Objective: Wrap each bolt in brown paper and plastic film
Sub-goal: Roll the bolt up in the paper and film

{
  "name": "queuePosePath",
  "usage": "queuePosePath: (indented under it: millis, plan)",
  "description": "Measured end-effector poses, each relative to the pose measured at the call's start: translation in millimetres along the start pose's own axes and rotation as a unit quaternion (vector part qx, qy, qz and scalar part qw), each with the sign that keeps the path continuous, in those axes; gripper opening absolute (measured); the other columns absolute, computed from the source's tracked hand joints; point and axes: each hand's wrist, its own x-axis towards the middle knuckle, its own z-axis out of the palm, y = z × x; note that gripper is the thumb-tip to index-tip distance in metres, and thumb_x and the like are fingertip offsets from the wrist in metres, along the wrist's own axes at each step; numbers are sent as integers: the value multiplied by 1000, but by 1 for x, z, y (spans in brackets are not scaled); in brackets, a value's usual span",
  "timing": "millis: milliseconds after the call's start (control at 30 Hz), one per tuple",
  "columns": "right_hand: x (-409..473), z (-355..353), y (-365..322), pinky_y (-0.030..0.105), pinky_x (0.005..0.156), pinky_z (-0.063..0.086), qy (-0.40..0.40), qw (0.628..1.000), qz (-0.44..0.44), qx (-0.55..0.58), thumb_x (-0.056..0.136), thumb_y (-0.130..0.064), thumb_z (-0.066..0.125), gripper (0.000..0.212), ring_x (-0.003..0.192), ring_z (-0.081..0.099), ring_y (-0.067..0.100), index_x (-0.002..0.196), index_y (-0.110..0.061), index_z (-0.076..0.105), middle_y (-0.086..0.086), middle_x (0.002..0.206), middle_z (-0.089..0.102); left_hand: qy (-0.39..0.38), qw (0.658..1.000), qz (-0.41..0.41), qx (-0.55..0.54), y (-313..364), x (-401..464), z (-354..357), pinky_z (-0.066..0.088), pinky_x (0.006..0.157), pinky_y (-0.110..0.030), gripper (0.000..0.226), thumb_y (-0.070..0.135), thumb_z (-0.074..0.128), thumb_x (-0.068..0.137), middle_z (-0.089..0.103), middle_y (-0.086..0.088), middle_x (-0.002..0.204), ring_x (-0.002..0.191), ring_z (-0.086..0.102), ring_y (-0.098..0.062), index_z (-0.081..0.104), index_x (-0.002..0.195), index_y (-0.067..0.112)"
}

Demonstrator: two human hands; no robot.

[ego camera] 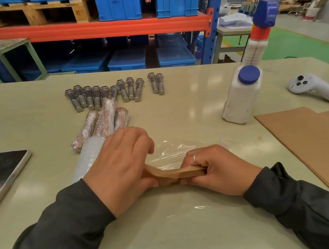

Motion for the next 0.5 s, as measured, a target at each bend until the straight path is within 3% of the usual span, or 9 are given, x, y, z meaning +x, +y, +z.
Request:
queuePosePath:
  millis: [67,133,200,267,333,433,500]
  plan:
    - [-1,0,0,11,62,40,0,1000,-12,-13,79,-8,72,4,69,57,7,81,-11,72,-10,72,62,-25,1000,4,-19,0,-2,1,30,61,-22,57,31,91,43,61,2,80,69,55,-16,58,87,15]
    - [-1,-1,-1,12,62,41,-2,1000,-15,-21,79,-7,71,6,69,57,8,83,-11,73,-6,74,64,-47,998,23,-44,0,-5,3,40,43,-23,43,23,91,50,59,10,66,49,55,-12,57,77,21]
    - [-2,-4,-2,11,63,40,-10,999,-20,-42,79,-7,70,14,70,57,6,89,-15,74,-12,75,63,-59,996,37,-49,1,-7,5,39,35,-18,34,16,90,51,56,9,58,40,53,-13,58,64,21]
    - [-4,-8,-3,8,63,36,-26,998,-18,-58,80,-7,69,27,68,54,2,100,-24,73,-19,73,56,-66,996,45,-42,2,-6,5,35,34,-14,33,12,89,49,55,7,55,36,50,-16,59,59,21]
    - [-7,-14,-3,9,62,34,-50,997,-10,-50,81,-8,68,36,66,50,3,108,-32,70,-14,71,51,-73,994,62,-45,1,-5,3,36,34,-13,29,10,85,50,56,7,54,35,50,-17,60,59,22]
    - [-13,-20,-5,10,62,34,-97,994,0,-52,83,-11,67,40,68,48,6,114,-36,66,-7,74,48,-97,990,84,-59,-1,-5,-2,39,34,-13,10,21,67,60,59,11,58,38,54,-13,66,66,28]
    - [-13,-21,-8,10,63,35,-128,989,11,-74,85,-14,65,41,71,47,7,117,-39,62,-6,77,47,-120,986,85,-83,-4,-6,-4,43,37,-14,10,32,61,66,61,14,62,43,57,-8,69,71,32]
